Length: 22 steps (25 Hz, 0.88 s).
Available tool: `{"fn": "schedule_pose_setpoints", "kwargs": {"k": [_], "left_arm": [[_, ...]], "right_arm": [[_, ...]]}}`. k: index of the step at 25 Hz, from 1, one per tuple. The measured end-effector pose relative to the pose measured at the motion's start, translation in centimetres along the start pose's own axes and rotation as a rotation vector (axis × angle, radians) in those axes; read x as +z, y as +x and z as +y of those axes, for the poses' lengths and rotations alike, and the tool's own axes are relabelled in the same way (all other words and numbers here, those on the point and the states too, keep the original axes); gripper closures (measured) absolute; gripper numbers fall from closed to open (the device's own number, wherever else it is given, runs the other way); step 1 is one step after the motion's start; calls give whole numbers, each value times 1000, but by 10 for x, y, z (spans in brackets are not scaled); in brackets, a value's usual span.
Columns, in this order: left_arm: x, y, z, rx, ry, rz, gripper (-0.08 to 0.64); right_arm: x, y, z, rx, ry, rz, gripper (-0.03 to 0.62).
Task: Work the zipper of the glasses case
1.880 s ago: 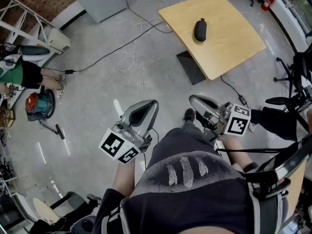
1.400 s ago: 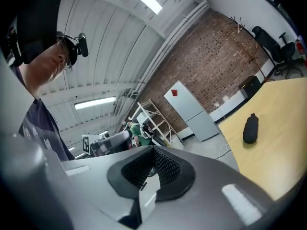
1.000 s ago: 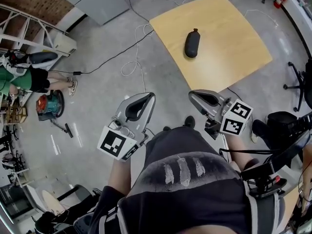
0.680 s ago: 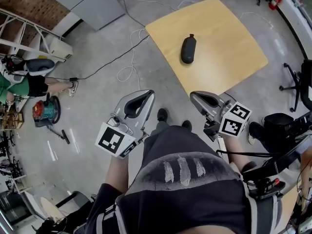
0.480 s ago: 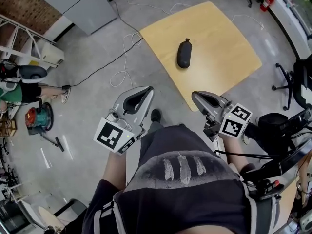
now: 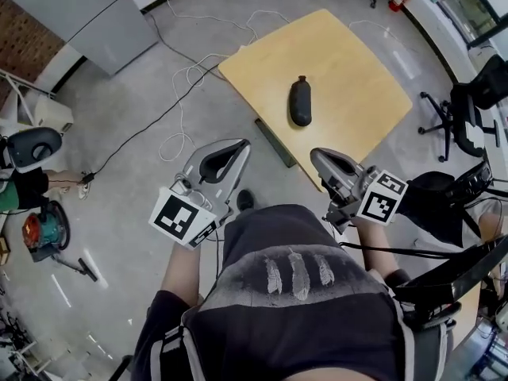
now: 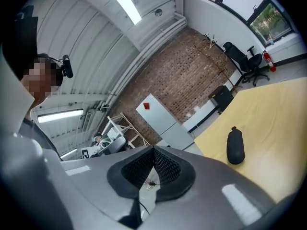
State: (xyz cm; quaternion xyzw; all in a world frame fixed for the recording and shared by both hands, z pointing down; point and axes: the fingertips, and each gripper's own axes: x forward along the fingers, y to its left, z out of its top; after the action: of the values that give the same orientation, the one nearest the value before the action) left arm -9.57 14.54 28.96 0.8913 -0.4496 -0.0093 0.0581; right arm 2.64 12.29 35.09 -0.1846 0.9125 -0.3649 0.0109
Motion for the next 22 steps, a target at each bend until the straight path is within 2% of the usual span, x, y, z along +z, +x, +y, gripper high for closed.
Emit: {"fn": "schedule_pose_setpoints", "kwargs": {"k": [5,13,18,22], "left_arm": [[-2,-7,35,-59,-26,-8,560],[-3,-9,58,-131,-49,-14,560],[-6,-3,65,-135,-65,-12,560],[-6,2,70,-103,-51,9,560]], "right_arm": [[-8,34,2,-76,5,11,591],[-11,53,4,-169,-23,31,591],[-8,52,-12,-210,-16,48,591],[-9,57,-38,-231,-9,109,591]]}}
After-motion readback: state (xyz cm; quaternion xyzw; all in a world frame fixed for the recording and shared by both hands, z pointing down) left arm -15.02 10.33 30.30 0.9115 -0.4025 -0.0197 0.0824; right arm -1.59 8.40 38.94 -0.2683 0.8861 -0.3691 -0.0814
